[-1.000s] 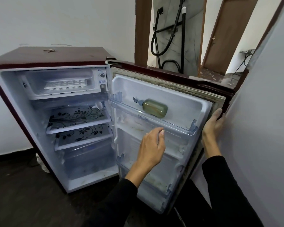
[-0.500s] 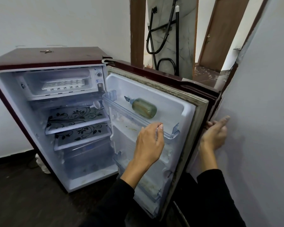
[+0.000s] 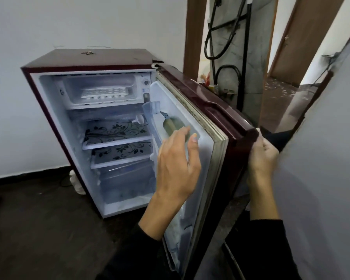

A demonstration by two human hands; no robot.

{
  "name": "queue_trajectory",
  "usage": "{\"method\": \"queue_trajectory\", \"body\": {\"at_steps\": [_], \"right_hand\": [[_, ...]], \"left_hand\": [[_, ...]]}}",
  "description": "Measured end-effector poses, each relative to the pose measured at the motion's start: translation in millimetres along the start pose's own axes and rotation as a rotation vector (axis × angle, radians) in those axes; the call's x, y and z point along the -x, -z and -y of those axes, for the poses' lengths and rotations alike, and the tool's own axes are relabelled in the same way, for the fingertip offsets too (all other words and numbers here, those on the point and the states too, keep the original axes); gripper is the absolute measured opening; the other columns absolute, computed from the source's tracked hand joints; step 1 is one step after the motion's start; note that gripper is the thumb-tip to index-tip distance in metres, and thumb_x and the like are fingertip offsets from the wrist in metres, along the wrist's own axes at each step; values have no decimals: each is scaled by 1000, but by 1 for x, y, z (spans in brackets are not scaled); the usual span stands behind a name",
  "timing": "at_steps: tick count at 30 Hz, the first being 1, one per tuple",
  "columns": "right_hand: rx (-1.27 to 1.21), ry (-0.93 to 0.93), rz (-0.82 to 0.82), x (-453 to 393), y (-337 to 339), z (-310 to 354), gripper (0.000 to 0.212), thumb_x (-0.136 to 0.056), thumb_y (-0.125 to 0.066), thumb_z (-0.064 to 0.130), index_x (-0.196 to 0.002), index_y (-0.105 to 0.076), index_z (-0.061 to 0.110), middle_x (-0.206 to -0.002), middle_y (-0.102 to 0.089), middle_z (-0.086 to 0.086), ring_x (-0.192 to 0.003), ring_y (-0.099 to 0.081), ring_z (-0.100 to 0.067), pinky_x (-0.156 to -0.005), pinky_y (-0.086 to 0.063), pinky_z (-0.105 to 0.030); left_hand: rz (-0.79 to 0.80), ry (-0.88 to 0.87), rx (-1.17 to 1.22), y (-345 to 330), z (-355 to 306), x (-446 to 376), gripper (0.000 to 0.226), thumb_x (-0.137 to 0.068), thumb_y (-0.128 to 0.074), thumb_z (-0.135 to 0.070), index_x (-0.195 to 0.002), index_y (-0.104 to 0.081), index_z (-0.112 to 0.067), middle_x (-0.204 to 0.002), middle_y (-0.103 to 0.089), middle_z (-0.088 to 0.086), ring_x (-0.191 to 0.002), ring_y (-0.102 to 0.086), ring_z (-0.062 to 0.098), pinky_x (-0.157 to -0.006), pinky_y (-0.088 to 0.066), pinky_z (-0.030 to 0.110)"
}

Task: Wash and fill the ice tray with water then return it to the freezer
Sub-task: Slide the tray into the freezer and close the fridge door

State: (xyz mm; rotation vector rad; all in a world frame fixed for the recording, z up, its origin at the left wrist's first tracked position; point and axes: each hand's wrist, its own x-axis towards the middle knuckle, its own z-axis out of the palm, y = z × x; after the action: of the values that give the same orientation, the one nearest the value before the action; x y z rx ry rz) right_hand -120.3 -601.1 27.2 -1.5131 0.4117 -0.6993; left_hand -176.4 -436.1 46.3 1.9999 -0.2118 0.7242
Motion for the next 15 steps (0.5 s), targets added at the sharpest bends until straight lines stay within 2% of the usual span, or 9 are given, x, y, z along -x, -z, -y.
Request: {"method": "queue_trajectory", "body": {"at_steps": [2,4,6,8,9,12,15], "right_hand": [[44,64,19,19,-6,-4,49,-97,-51,34,-52,-39,21,-43,-37,10,-40,-36,-3,-44,-27,-16],[36,94,9,32,-11,-7,40,-95,-55,29,-56,-50,23,-42,-44,12,-39,-39,-2,-42,-28,-13],[20,105,6,43,-19,-6,25,-93,-58,25,-69,-65,20,-55,-56,18,-47,-48,5,-49,-35,-11],[10,112,14,53,-29,-6,18,-91,-59,23,-78,-70,19,-74,-65,16,-63,-57,12,-60,-40,-7],[4,119,26,59,-34,-6,18,-91,-58,22,-78,-70,19,-76,-66,15,-67,-58,14,-62,-40,-5],[-2,143,58,75,-49,-5,19,-93,-57,20,-79,-69,18,-77,-66,15,-70,-58,17,-64,-39,-2],[-28,114,107,88,-67,-3,20,-95,-56,20,-78,-67,16,-72,-63,15,-60,-57,15,-60,-39,-4]], "left_hand": [[-36,-5,1,13,1,1,40,-99,-32,-35,-122,-56,-12,-115,-62,-3,-108,-57,13,-95,-46,44],[-59,2,-8,24,4,1,44,-98,-31,-37,-124,-55,-12,-117,-62,-3,-110,-57,12,-95,-47,43],[-76,0,-17,32,5,2,48,-97,-30,-40,-128,-53,-12,-121,-62,-2,-114,-56,12,-97,-46,43],[-90,-10,-2,39,4,2,48,-97,-30,-40,-130,-51,-11,-124,-61,-1,-117,-55,12,-97,-46,41],[-100,-9,10,42,4,2,47,-98,-31,-37,-132,-50,-11,-127,-60,-1,-118,-54,11,-98,-46,39],[-170,-4,38,55,10,2,43,-99,-32,-29,-135,-48,-12,-131,-57,-3,-123,-50,5,-102,-44,29],[-220,9,31,73,19,-1,43,-99,-32,-31,-132,-52,-14,-128,-59,-4,-121,-52,3,-102,-44,27]]}}
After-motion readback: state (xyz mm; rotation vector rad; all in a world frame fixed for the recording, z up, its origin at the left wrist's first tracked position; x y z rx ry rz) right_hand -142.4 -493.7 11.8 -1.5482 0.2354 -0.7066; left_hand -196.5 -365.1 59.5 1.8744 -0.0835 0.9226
